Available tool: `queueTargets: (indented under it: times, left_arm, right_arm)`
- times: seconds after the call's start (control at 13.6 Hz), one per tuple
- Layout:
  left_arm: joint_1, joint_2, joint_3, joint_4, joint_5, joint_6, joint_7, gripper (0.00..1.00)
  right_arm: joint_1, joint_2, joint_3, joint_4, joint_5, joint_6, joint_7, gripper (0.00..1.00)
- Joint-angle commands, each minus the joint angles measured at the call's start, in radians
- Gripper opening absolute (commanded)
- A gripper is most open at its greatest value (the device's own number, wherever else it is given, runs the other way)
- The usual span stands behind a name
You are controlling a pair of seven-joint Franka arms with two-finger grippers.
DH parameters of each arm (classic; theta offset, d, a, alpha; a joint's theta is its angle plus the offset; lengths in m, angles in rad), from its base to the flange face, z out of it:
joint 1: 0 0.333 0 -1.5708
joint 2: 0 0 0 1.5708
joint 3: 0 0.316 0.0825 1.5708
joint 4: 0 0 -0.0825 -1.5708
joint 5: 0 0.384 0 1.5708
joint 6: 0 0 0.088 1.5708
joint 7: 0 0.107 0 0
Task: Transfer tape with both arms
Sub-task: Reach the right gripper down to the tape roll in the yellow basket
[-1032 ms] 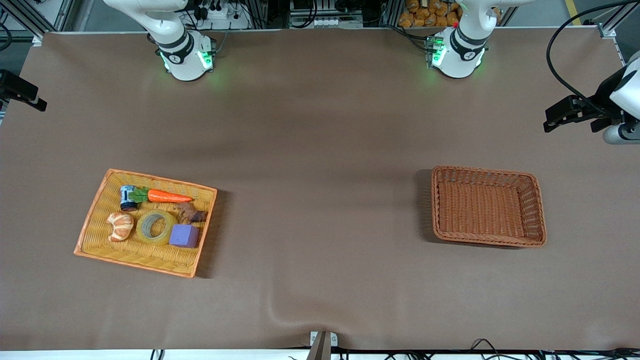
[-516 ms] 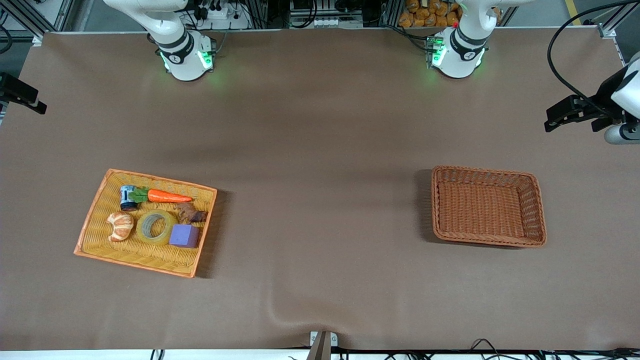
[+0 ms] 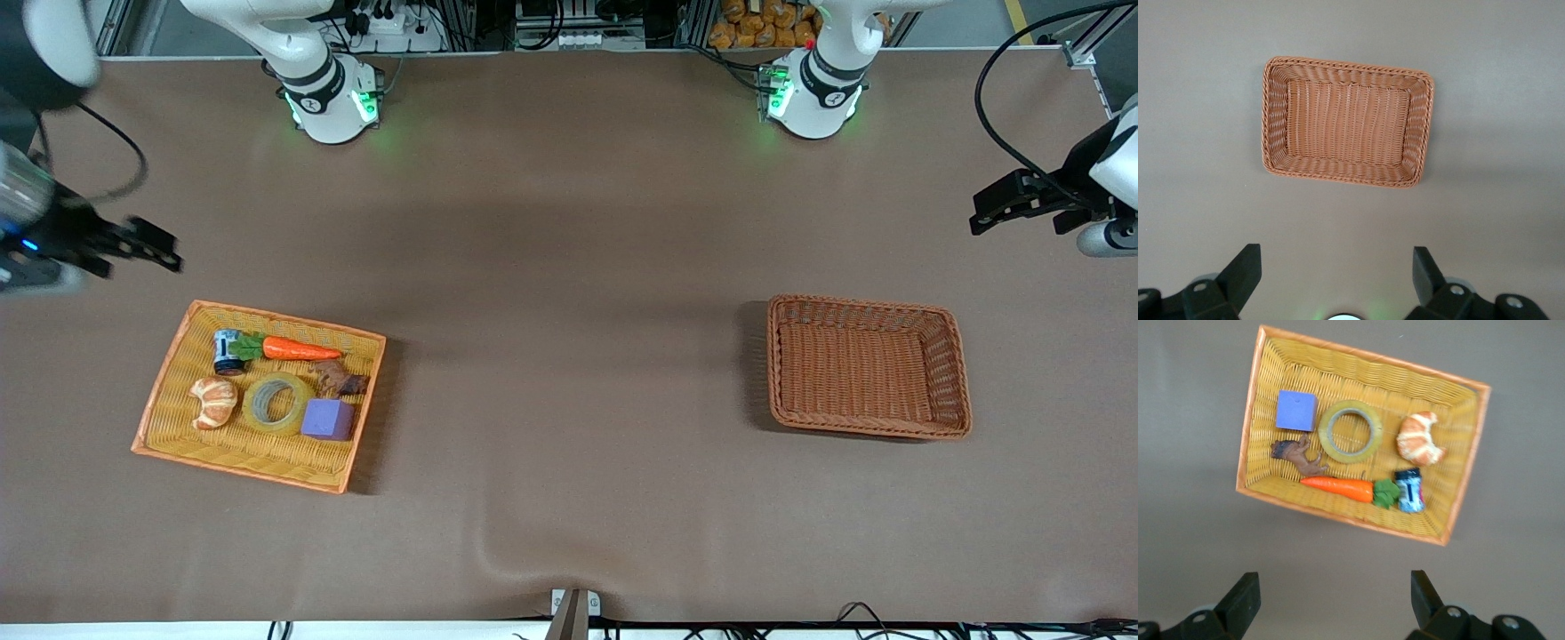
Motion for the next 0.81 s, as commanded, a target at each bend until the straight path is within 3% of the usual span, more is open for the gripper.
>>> queueTargets:
  times: [0.0,0.29,0.59,0.74]
  left_arm:
    - [0.003,0.01,-0.002,0.018,0.017,-0.015,0.022,1.0]
    - [0.002,0.018,-0.002,0.015,0.015,-0.014,0.022,1.0]
    - [0.002,0.019,-0.004,0.015,0.015,-0.014,0.023,1.0]
    - [0.002,0.018,-0.002,0.015,0.014,-0.014,0.023,1.0]
  right_arm:
    - [0.084,0.167,-0.008,0.013,0.002,0.133,-0.038,1.0]
    - [0.063,0.322,-0.006,0.001,0.005,0.265,-0.15,1.0]
    - [0.001,0.416,-0.006,-0.013,0.139,0.324,-0.304,1.0]
    - [0.01,0.432,-0.008,-0.011,0.161,0.333,-0.304,1.0]
